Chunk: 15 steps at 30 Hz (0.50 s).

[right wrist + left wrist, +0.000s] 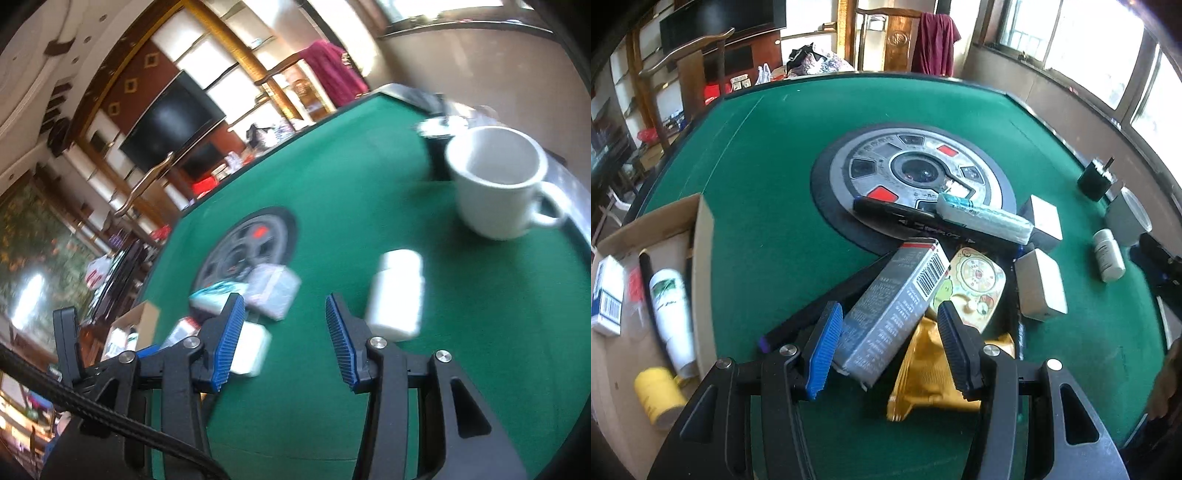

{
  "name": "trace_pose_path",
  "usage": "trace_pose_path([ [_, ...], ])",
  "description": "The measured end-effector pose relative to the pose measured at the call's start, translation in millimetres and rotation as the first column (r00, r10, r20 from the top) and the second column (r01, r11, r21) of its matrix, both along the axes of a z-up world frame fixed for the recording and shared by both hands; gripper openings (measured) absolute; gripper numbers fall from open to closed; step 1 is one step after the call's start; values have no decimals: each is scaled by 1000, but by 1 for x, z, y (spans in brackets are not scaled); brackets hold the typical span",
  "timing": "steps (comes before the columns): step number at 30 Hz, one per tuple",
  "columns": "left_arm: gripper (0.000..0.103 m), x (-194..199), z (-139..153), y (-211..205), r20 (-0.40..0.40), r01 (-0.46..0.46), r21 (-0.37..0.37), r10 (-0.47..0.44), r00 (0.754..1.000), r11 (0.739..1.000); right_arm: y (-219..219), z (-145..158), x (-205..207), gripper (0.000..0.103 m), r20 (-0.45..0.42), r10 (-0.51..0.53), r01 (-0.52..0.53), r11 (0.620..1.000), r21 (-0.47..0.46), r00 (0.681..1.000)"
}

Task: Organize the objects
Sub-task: 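Grasp the tall barcode box with left tool while right tool grasps white pill bottle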

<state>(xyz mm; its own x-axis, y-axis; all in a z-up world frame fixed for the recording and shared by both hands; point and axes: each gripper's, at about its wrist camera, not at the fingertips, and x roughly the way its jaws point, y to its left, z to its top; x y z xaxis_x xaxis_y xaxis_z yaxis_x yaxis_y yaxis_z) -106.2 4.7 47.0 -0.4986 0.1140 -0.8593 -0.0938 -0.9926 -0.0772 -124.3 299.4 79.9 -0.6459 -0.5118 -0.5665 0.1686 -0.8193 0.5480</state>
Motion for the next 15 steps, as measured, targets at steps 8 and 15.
trace_pose_path([
  [8,23,7,-4,1,5,-68,56,68,998,996,15,-12,-7,44,19,-83,81,993,84,996],
  [15,23,17,-16,-18,-6,-118,130,120,993,984,10,-21,-20,44,46,-112,102,979,178,993],
])
